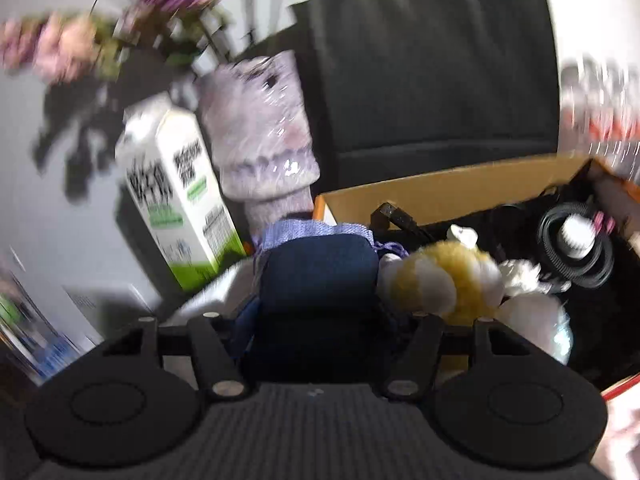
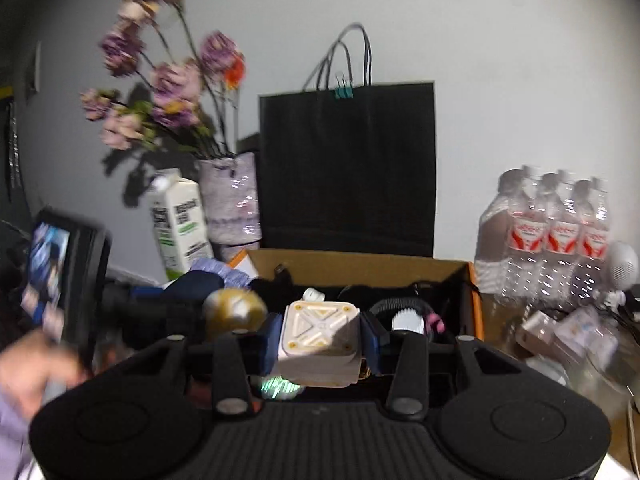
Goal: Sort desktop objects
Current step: 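Carry the navy case and cream cube over the red box and release them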
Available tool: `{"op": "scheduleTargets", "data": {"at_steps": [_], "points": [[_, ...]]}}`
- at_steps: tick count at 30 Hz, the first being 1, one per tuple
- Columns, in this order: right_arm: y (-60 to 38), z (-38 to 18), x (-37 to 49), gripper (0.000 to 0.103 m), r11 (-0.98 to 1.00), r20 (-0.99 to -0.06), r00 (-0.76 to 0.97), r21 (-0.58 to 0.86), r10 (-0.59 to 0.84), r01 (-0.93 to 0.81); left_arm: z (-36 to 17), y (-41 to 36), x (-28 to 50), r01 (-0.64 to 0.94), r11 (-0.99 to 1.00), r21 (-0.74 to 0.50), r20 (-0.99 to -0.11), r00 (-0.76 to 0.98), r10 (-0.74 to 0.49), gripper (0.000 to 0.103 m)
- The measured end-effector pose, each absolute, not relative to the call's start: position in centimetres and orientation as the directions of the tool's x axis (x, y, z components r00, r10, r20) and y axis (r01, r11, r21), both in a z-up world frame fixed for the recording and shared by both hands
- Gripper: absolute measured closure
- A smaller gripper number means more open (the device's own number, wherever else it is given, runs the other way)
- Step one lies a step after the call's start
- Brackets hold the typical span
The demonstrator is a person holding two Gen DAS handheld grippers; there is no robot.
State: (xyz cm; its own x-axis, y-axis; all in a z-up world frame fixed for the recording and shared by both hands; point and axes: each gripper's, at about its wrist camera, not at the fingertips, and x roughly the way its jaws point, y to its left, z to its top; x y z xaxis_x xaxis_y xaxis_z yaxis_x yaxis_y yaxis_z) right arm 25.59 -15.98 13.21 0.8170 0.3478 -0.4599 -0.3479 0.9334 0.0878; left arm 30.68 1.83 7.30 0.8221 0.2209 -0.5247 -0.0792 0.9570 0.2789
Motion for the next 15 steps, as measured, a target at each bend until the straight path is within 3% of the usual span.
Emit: {"op": "scheduleTargets", "data": {"at_steps": [3,7,12,15], "points": [[-14.8,12.2,29.8,0.062,0.934,-0.493,0.797,0.117,0.349,-0.337,6.4,0.7,31.0,-0.068,0.972,0.226,-0.537,0.824,0.182,0.040],[-13.3,10.1,34.3,0.062,0.932,-0.549,0.754,0.170,0.360,-0.321,5.7,-0.2,31.7,-0.060,0.967,0.248,-0.559,0.806,0.194,0.039],[-12.6,8.2,38.2,0.061,0.915,-0.600,0.692,0.275,0.403,-0.294,7.5,3.6,32.3,0.006,1.000,0.004,-0.650,0.760,-0.002,0.027],[-13.1,8.3,38.8,0.052,0.904,-0.604,0.676,0.335,0.423,-0.267,9.4,6.0,31.5,0.008,0.992,-0.127,-0.619,0.781,-0.085,0.013]]}}
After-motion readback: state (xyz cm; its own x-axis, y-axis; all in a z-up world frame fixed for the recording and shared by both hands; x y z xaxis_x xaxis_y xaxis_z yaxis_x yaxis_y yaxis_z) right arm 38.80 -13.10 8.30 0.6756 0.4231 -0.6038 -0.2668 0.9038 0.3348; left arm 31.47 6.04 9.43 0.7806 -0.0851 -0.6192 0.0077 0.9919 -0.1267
